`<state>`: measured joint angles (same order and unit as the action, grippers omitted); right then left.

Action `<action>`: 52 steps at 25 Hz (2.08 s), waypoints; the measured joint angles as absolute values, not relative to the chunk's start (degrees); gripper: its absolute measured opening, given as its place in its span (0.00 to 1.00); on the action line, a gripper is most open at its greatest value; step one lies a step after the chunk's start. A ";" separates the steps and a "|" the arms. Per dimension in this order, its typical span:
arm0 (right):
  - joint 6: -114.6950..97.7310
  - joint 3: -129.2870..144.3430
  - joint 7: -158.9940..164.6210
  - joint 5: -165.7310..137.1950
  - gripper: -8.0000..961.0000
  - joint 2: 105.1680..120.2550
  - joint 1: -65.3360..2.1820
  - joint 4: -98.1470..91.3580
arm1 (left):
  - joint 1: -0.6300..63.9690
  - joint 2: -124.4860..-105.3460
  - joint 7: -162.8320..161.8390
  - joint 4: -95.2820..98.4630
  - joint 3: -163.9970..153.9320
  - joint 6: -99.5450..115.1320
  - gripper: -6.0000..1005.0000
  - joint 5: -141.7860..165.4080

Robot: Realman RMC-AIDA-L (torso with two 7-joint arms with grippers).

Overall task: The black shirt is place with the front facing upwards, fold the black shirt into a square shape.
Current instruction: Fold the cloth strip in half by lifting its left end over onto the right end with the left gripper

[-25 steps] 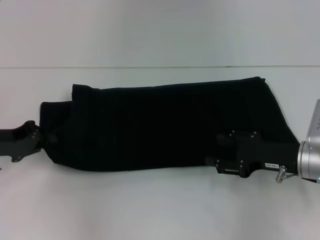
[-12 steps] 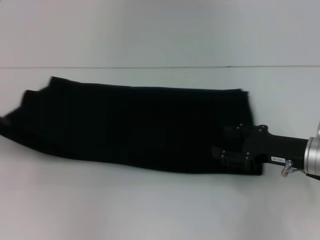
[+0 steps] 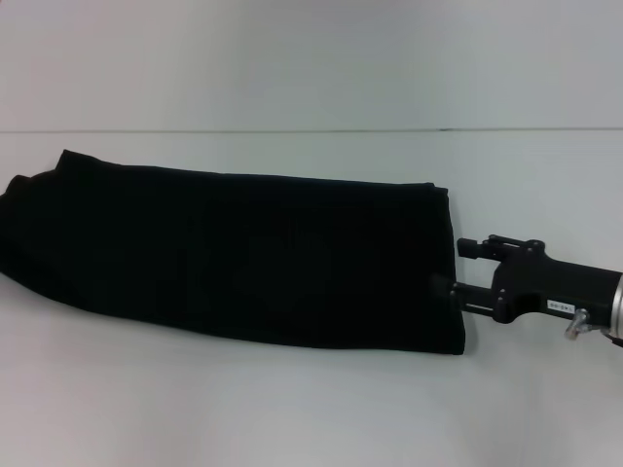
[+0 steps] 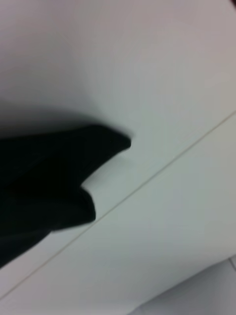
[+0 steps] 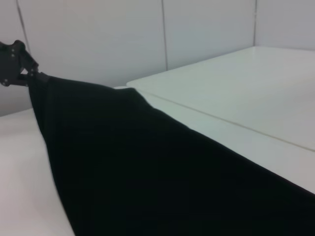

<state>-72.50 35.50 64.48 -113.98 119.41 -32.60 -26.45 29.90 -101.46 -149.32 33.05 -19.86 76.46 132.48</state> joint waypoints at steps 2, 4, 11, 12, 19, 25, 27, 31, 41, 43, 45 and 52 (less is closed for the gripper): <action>-72.53 34.24 64.49 -113.99 0.77 119.41 -32.26 -26.32 | 30.87 -101.46 -149.29 33.22 -19.84 78.36 0.03 131.59; -72.70 32.89 64.50 -113.99 0.77 119.37 -31.82 -26.11 | 32.04 -101.65 -149.27 33.78 -19.82 80.57 0.03 130.06; -73.30 30.32 65.18 -114.00 0.77 119.45 -30.06 -25.95 | 43.55 -104.69 -148.75 35.23 -21.36 88.28 0.03 122.03; -73.38 30.20 65.57 -114.00 0.77 119.45 -29.83 -25.95 | 44.56 -105.13 -148.68 35.29 -21.63 88.44 0.03 122.00; -73.64 29.37 67.65 -114.00 0.77 119.49 -28.69 -25.91 | 55.16 -113.30 -146.18 35.16 -28.10 86.48 0.03 121.86; -72.86 29.00 67.71 -113.99 0.77 119.61 -28.54 -24.73 | 55.50 -122.87 -142.35 32.03 -36.36 80.78 0.03 121.71; -71.86 28.74 67.71 -113.85 0.77 119.65 -28.90 -23.79 | 55.24 -124.16 -139.00 26.94 -36.85 78.95 0.03 120.80; -70.70 28.07 67.48 -112.28 0.77 119.74 -30.16 -21.29 | 55.06 -123.87 -135.07 19.69 -36.64 77.78 0.03 118.35; -59.76 29.36 67.11 -110.45 0.77 120.07 -36.89 -14.52 | 54.20 -123.91 -134.56 20.97 -36.70 78.72 0.03 118.18; -57.78 29.46 66.96 -110.36 0.77 120.22 -38.58 -13.81 | 54.20 -123.92 -134.44 21.00 -36.79 78.73 0.03 118.17; -55.66 29.29 66.93 -110.29 0.77 120.27 -40.03 -13.39 | 54.21 -123.98 -134.06 21.00 -36.87 78.78 0.03 118.15; -51.19 28.82 66.90 -104.28 0.77 119.83 -42.27 -15.53 | 54.76 -124.32 -132.07 19.36 -38.80 78.89 0.05 118.11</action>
<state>-51.19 28.82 66.90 -104.28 119.83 -42.27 -15.53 54.76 -124.32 -132.07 19.36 -38.80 78.89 118.11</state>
